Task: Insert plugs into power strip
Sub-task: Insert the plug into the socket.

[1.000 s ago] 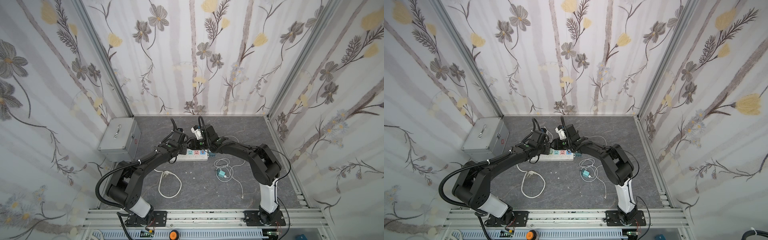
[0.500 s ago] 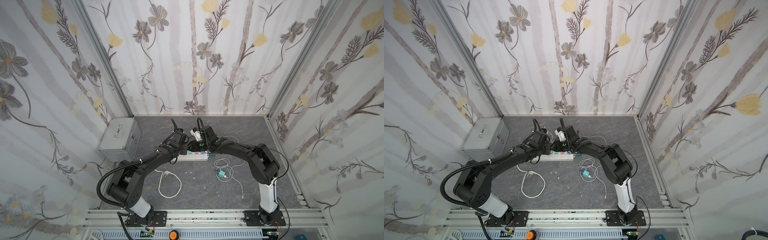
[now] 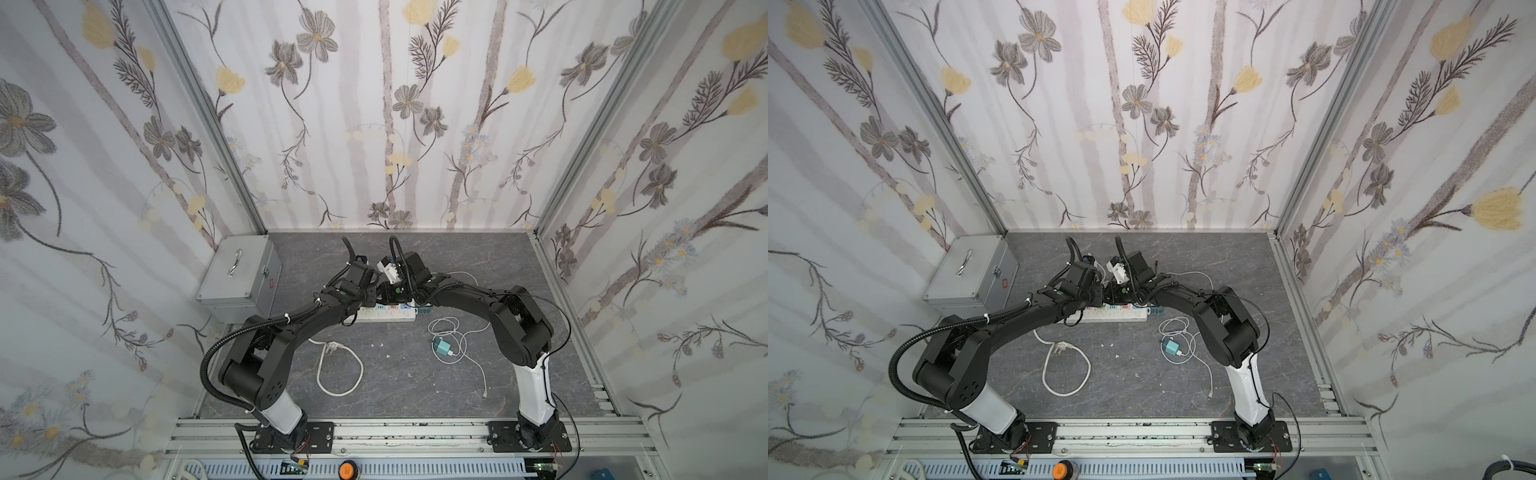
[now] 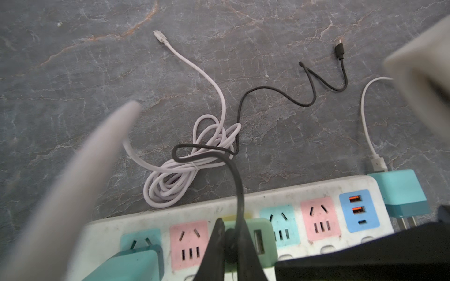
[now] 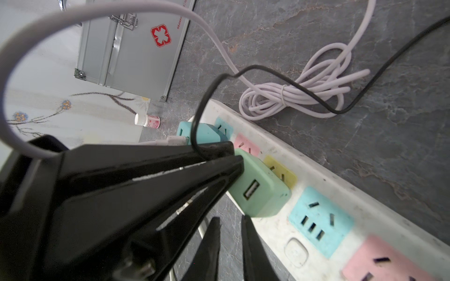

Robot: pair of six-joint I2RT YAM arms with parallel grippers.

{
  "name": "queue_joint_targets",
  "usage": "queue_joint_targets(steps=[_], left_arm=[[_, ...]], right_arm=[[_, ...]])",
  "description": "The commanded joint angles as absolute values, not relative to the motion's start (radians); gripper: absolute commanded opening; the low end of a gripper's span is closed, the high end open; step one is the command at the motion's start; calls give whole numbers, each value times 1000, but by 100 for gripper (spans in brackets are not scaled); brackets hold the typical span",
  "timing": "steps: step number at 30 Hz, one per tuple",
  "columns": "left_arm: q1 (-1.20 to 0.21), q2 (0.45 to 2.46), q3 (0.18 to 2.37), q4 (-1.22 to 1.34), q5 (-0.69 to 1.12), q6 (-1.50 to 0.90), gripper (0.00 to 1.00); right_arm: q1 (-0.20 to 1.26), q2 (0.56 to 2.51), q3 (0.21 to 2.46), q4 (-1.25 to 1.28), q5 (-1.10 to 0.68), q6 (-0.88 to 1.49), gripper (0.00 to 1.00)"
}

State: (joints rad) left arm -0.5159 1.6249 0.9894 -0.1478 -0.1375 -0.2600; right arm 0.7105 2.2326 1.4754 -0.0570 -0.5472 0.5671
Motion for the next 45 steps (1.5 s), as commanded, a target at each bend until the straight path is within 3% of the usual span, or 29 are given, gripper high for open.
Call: queue_joint_targets(steps=[1,21,30,33,45], left_arm=[[-518,1612,966,-279,-64,-287,0],[-529,1618,854,-193,-21,-338,0],[-532,1509,812,-205,-17,-356,0],[-532,1502,804,-205,-4,-362,31],[-532,1579,857,-237,-23,-332,39]], right_arm=[[712,2235,1484,-71,-519,571,20],[726,2273,1458,-114,-535,553,16],[730,2221,1393,-148,-583,460,16],[736,2229,1400,-151,-583,455,16],[735,2237,1397,-157,-541,451,22]])
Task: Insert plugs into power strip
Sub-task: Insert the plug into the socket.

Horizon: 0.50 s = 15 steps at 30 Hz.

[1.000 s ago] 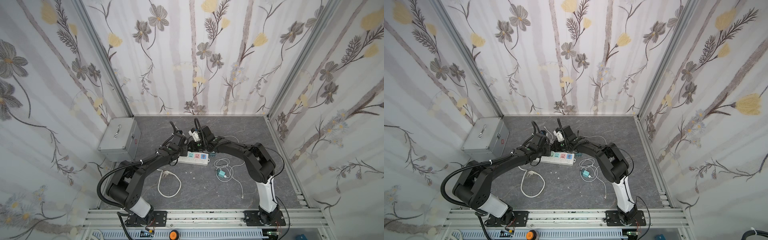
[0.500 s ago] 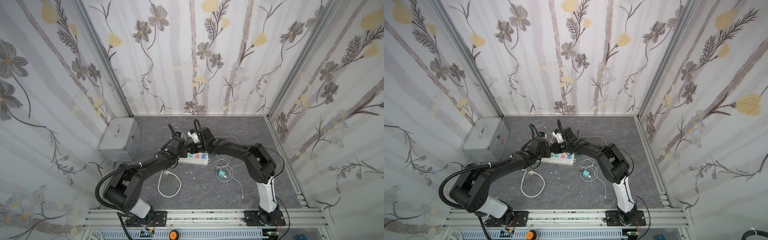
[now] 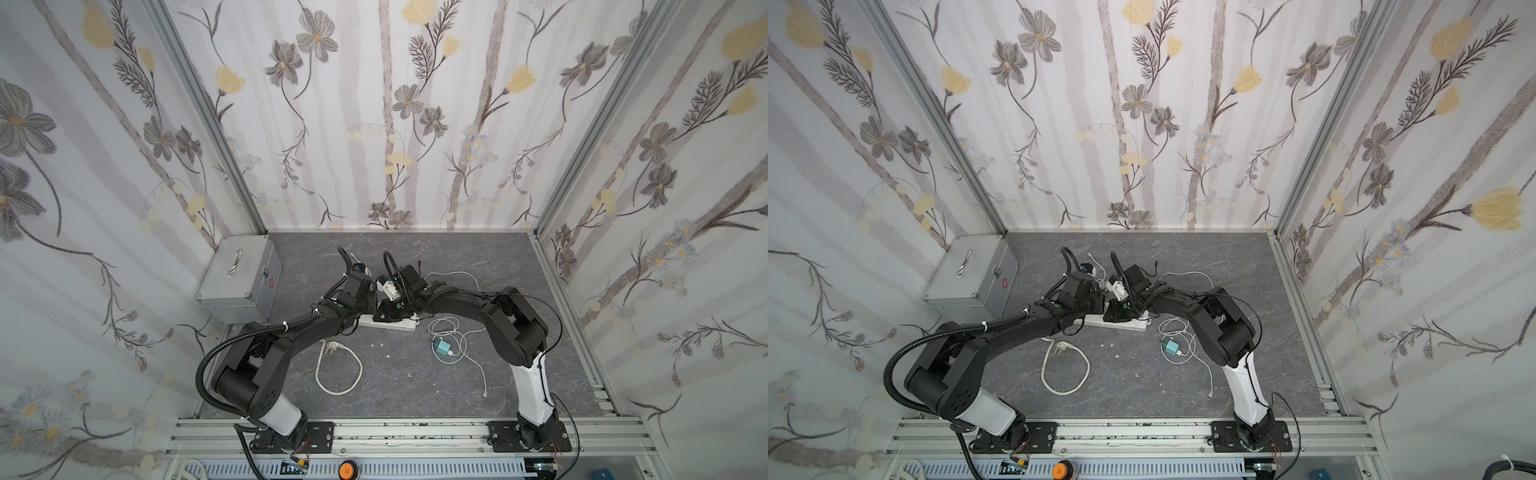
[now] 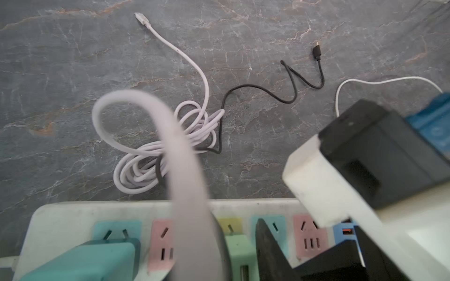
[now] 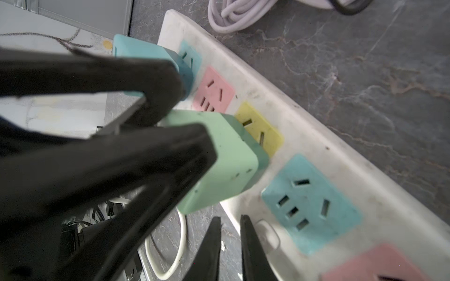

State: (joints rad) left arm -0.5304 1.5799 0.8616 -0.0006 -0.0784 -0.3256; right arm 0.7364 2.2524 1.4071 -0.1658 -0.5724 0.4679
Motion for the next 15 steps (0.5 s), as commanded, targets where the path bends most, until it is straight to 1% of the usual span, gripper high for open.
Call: queue_joint_targets(steps=[1,6,10,14,15], left_arm=[[-532,1564,862,-239,-17,-332,42],[-532,1481,893,-291,17,-330,59],[-531,1402,887,-325,-16,-335,84],[-528,1348,885,-364,-38,-314,99],[-528,1337,881,-364,-35,-306,100]], right_arm=[[734,2226,1389,-150,-544,446,23],[725,2146,1344,-139,-525,407,29],[702,2051,1280,-146,-498,375,42],[663,1960,1222,-198,-421,359,51],[651,1937,1206,-206,-386,359,52]])
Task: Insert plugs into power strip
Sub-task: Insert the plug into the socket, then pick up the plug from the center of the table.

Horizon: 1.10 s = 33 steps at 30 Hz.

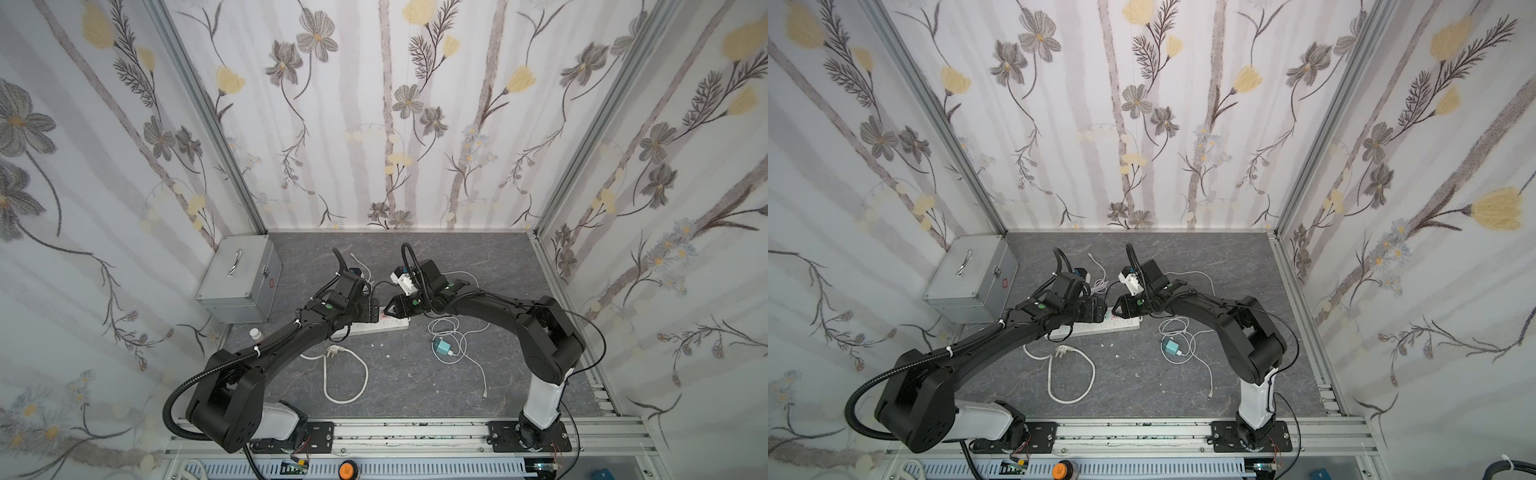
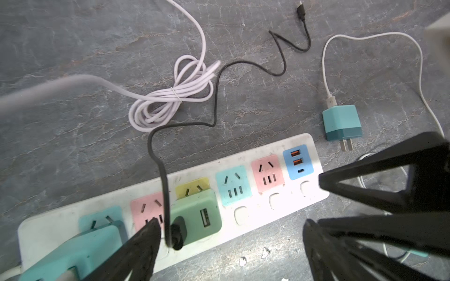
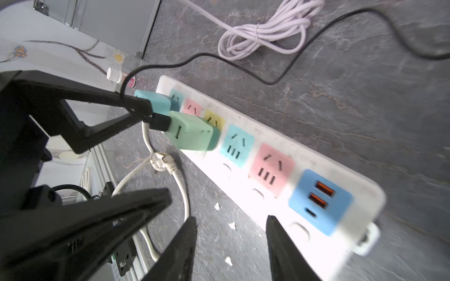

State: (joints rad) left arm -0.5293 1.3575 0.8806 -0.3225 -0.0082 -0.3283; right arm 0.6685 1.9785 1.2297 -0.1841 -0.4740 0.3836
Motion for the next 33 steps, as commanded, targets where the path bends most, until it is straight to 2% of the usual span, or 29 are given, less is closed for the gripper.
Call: queue_joint_targets(steps=[1,4,8,12,17,24,29,31,33], left_arm=[[-526,1331,874,-361,-38,-303,100],[-517,1339,867,-352,-33,-299,100],[-514,1305,888,-371,1,-308,100],[-514,1162,893,-414,-123,-346,100],[-514,1007,862,-361,-149,-360,100],[-514,1037,866,-336,-119,-371,100],[-514,1071,873,-321,-128,-390,100],[-514,1067,865,-303,-133,-392,100],[-514,1063,860,-291,-134,-391,100]], right_arm=[[638,1919,1195,-217,-354,359,54],[608,1891,1186,-245,-295,364,60],[600,1875,1182,-276,-125,404,75],[597,1928,1221,-339,43,414,86],[597,2060,1351,-458,81,425,92],[602,2134,1397,-481,150,430,88],[617,2157,1399,-462,169,438,80],[624,2172,1409,-459,151,445,71],[636,2184,1418,-453,146,445,70]])
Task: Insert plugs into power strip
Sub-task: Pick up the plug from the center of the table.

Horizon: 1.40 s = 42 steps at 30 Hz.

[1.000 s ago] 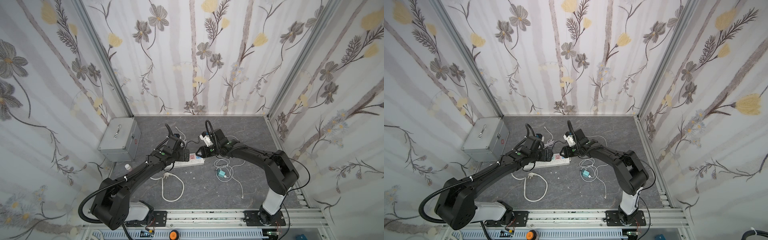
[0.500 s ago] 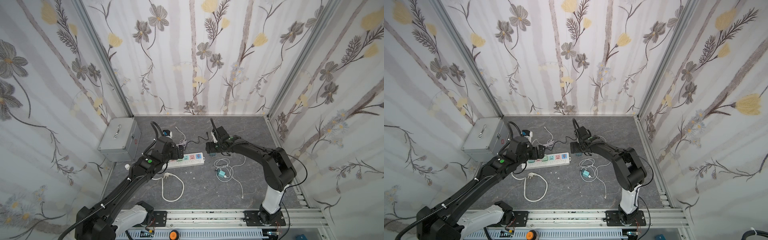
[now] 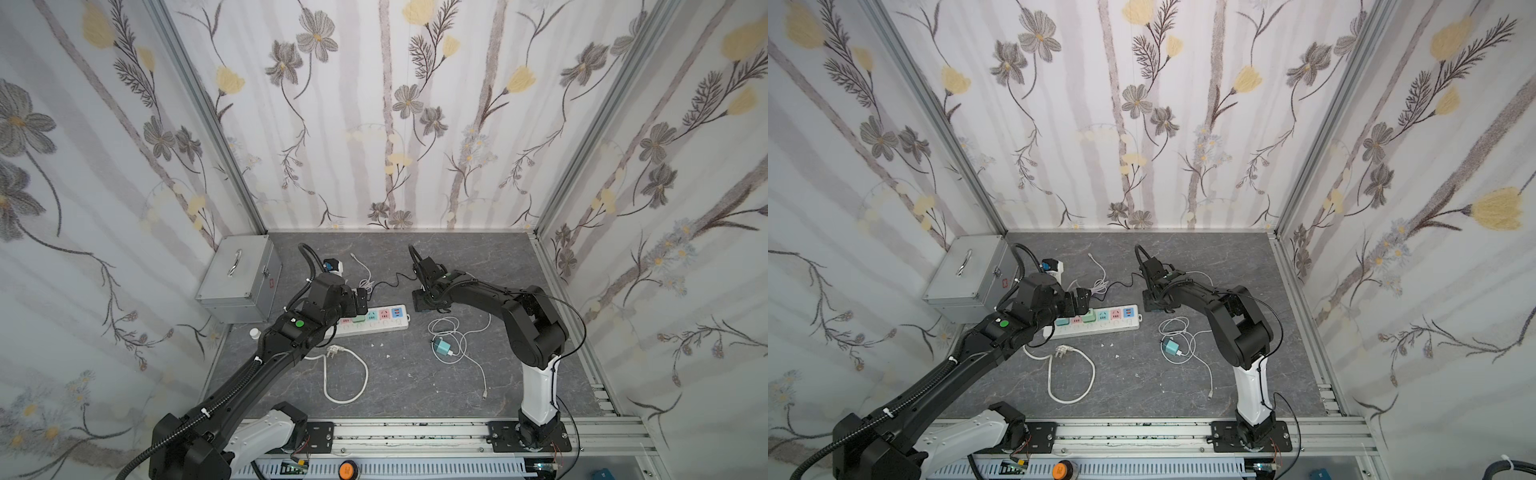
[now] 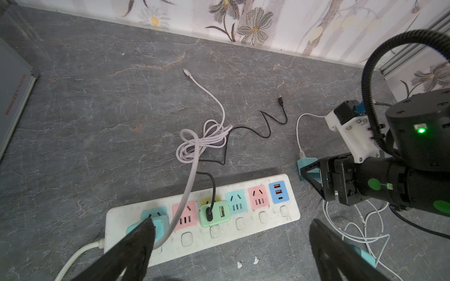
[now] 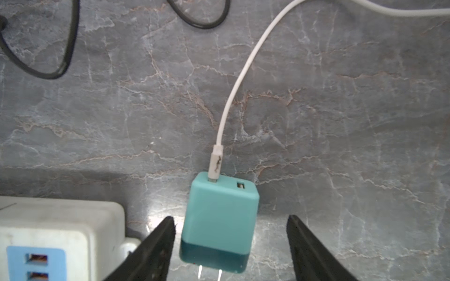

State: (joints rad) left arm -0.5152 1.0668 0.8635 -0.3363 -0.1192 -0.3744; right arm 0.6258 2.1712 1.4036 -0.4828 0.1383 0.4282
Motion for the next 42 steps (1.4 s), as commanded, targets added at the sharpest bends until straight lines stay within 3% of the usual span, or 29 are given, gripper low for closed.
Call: queue_joint_targets(steps=[1,7,22,30,37,42], left_arm=[[-514,1063,859,-290,-134,-391,100],[-514,1081,859,-290,-117,-387,100],[-514,1085,853,-281,-121,-376,100],[-514,1105,869,-268,-132,-302,100],[-513,1148,886,-252,-87,-278,100],[-515,1217,949,-310,-38,-283,100]], right_arm=[[642,2188,1423,-451,146,445,69],[660,2199,1434,-456,187,446,68],[664,2225,1488,-600,144,492,50],[672,2271,1554,-698,174,527,54],[675,2242,1516,-645,191,529,41],[681,2080,1380,-471,238,468,34]])
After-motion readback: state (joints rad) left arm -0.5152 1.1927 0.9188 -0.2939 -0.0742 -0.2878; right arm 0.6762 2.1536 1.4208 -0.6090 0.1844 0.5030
